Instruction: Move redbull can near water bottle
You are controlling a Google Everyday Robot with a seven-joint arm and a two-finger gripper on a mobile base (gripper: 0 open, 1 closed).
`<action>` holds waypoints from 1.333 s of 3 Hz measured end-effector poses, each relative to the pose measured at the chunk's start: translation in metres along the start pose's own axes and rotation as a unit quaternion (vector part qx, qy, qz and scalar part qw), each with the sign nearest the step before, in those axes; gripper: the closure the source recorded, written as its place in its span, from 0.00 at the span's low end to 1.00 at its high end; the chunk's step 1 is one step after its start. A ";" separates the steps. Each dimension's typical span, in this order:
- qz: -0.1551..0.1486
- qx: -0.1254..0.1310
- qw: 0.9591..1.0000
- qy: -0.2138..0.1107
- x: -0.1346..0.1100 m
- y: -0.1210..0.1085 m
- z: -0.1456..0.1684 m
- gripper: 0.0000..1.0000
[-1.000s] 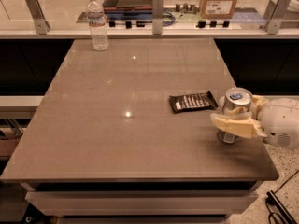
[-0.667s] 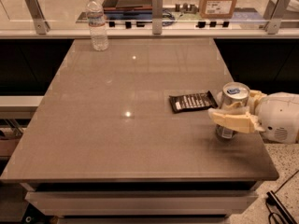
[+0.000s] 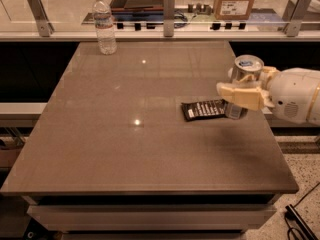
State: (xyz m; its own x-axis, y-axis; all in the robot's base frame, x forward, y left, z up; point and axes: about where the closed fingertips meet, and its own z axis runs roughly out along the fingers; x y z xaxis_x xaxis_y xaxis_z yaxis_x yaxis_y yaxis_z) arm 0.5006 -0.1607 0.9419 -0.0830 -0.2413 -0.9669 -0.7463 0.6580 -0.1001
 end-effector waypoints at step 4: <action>-0.028 0.043 0.998 -0.037 -0.082 -0.049 0.143 1.00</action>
Offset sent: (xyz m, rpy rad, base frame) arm 0.1136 0.0730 0.0540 0.0391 -0.1000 -0.0870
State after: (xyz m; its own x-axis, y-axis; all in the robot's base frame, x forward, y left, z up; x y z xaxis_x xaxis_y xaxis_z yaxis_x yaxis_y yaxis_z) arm 0.6382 -0.0716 0.9926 0.0086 -0.2270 -0.9739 -0.6888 0.7047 -0.1703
